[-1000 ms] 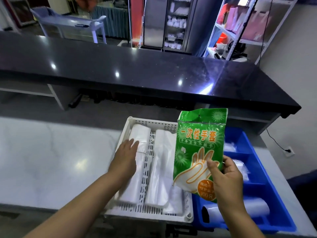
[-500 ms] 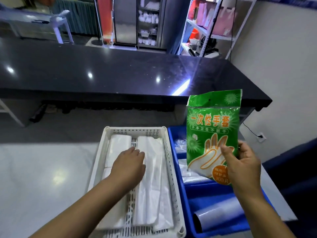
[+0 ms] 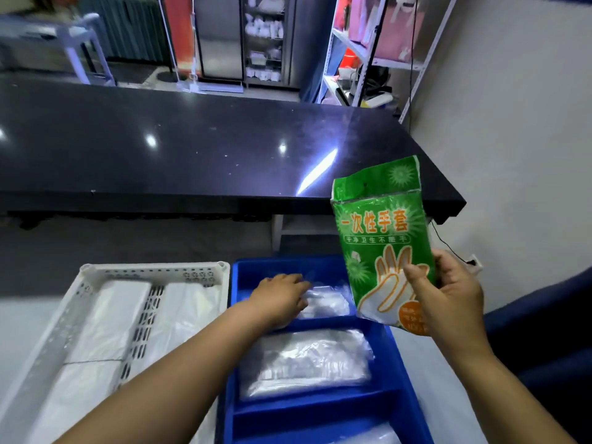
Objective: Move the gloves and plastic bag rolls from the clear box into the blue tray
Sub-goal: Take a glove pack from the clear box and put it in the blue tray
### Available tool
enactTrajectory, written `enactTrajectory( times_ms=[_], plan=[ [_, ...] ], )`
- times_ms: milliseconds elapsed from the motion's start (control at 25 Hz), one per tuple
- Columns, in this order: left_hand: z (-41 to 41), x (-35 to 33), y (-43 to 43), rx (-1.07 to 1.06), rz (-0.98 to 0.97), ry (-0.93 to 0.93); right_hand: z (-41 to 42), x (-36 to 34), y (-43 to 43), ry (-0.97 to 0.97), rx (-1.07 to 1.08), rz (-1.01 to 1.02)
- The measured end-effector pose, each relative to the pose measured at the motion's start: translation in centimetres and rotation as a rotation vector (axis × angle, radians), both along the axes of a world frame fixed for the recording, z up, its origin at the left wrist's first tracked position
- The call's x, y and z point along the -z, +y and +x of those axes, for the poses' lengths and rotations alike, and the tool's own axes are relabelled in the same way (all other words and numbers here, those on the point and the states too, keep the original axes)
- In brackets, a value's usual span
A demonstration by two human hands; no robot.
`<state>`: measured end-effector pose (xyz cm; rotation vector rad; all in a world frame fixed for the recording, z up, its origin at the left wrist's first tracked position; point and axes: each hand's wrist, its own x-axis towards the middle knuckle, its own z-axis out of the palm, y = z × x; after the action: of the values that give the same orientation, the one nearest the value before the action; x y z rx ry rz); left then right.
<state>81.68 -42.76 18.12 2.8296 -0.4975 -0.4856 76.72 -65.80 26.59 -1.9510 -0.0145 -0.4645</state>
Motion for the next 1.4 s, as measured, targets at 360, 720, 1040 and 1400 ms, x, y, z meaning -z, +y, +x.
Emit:
enactTrajectory(
  times_ms=[360, 720, 1040, 1400],
  plan=[
    [1.9, 1.4, -2.8, -0.361, -0.022, 0.248, 4.7, 1.4, -3.7, -0.011, -0.137, -0.134],
    [-3.5, -2.1, -2.5, -0.056, 0.245, -0.507, 8.4, -0.2, -0.5, -0.136, -0.414, -0.476],
    [-8.6, -1.0, -1.7, -0.049, 0.094, -0.725, 12.4, 2.4, 6.9, 0.219, -0.731, -1.092],
    [-9.7, -1.0, -1.5, -0.057, 0.066, -0.678, 13.4, 5.9, 8.0, 0.236, -0.659, -1.0]
  ],
)
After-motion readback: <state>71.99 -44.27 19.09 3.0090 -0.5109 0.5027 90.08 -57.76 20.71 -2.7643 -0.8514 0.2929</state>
